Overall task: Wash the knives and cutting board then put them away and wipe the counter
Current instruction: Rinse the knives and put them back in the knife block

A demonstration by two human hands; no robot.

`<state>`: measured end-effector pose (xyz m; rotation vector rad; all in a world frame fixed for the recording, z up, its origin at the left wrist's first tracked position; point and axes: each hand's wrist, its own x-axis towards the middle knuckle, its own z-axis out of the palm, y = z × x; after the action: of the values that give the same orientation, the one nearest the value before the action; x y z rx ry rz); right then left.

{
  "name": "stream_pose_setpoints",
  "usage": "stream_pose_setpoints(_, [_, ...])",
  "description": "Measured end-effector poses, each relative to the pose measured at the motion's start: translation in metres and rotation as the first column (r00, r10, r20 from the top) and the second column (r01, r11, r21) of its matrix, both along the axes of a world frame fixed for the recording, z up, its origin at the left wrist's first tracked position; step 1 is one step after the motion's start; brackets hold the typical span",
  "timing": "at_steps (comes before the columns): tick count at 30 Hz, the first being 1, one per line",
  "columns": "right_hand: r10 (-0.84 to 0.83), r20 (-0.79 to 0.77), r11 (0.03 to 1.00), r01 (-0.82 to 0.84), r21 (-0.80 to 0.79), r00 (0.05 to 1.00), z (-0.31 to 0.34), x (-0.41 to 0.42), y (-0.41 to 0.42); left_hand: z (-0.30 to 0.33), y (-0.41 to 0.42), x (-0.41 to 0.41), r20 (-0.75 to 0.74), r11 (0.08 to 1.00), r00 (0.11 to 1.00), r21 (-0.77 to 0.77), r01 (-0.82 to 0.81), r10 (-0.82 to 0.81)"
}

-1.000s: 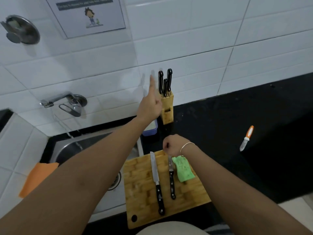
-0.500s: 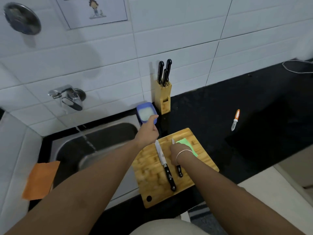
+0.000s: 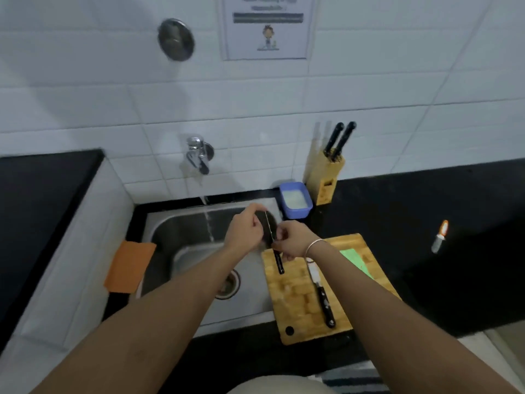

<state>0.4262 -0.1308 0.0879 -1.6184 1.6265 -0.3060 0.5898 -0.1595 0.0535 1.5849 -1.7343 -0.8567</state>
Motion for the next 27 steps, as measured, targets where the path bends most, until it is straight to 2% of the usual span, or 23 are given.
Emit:
stream_pose_setpoints(4, [-0.111,0.333,0.992,0.086,0.090,0.936,0.008,0.057,-0.018,0.008,0.005,0.060,-0.051,0.987,0.990,-0.083,-0.139,0.135])
stream_pose_setpoints(6, [-0.243,0.485,0.967,0.170,0.189,0.840,0.016,0.081,-0.027,0.012,0.008,0.086,-0.078,0.989,0.989,-0.068,-0.131,0.125])
stream_pose_setpoints(8, [-0.404,0.588,0.910,0.243,0.335,0.701,0.024,0.102,-0.037,0.015,0.009,0.107,-0.105,0.996,0.991,-0.032,-0.082,0.078])
stream_pose_setpoints(10, [-0.531,0.640,0.843,0.271,0.465,0.555,0.031,0.120,-0.044,0.017,0.008,0.119,-0.135,0.999,0.990,-0.015,-0.034,0.032])
stream_pose_setpoints(12, [-0.593,0.662,0.803,0.274,0.529,0.459,0.033,0.135,-0.050,0.022,0.005,0.124,-0.132,0.999,0.991,-0.040,-0.032,0.027])
stream_pose_setpoints(18, [-0.696,0.652,0.717,0.323,0.617,0.300,0.026,0.158,-0.060,0.034,-0.008,0.120,-0.166,0.988,0.983,-0.112,-0.102,0.083])
stream_pose_setpoints(20, [-0.711,0.643,0.703,0.321,0.635,0.284,0.022,0.161,-0.063,0.037,-0.013,0.117,-0.193,0.982,0.972,-0.108,-0.157,0.134])
stream_pose_setpoints(22, [-0.698,0.647,0.716,0.280,0.639,0.307,0.021,0.162,-0.067,0.038,-0.021,0.115,-0.222,0.976,0.961,-0.098,-0.194,0.168])
stream_pose_setpoints(27, [-0.624,0.634,0.771,0.229,0.595,0.456,0.014,0.162,-0.082,0.034,-0.044,0.120,-0.247,0.959,0.938,-0.083,-0.273,0.245])
